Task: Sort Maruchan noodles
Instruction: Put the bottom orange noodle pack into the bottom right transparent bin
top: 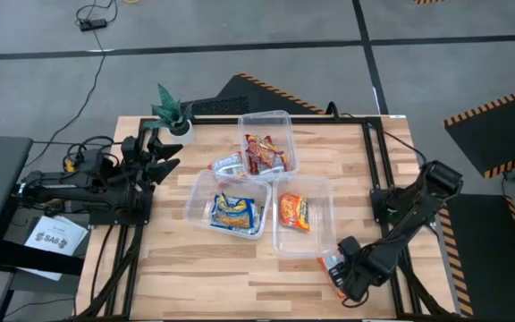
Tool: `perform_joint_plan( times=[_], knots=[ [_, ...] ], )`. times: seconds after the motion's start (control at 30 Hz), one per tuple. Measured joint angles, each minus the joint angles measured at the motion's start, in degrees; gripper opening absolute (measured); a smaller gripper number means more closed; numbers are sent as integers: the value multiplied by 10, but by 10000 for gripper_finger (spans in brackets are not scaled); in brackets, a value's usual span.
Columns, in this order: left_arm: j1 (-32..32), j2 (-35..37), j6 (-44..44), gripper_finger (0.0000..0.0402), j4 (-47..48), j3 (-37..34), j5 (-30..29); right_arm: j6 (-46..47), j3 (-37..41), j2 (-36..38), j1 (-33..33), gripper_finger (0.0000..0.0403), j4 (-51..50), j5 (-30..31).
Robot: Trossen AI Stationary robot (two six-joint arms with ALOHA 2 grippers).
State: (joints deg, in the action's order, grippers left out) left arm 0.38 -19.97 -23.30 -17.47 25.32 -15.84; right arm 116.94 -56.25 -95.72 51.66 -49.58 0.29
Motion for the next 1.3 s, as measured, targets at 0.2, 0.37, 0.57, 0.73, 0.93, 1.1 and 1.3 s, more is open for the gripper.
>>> perform_joint_plan(
  times=[0.2, 0.37, 0.57, 0.73, 0.93, 1.1, 1.3],
  knots=[
    [0, 0, 0, 288, 0, 0, 0, -36, 0, -6, 1, 75, 20, -31],
    [0, 0, -1, 288, 0, 0, 0, -99, 1, 61, 27, 16, 7, -50],
    [0, 0, 1, 288, 0, 0, 0, -244, 1, 224, 51, 7, 164, -59],
    [0, 0, 1, 288, 0, 0, 0, -312, 0, 344, 0, 7, 258, 86],
    [0, 0, 0, 288, 0, 0, -10, -482, -1, 397, -155, 7, 235, 194],
    [0, 0, 0, 288, -5, 0, -25, -523, 0, 360, -280, 9, 184, 132],
    [0, 0, -1, 288, -20, 0, -26, -530, 0, 331, -352, 60, 163, 116]
  ],
)
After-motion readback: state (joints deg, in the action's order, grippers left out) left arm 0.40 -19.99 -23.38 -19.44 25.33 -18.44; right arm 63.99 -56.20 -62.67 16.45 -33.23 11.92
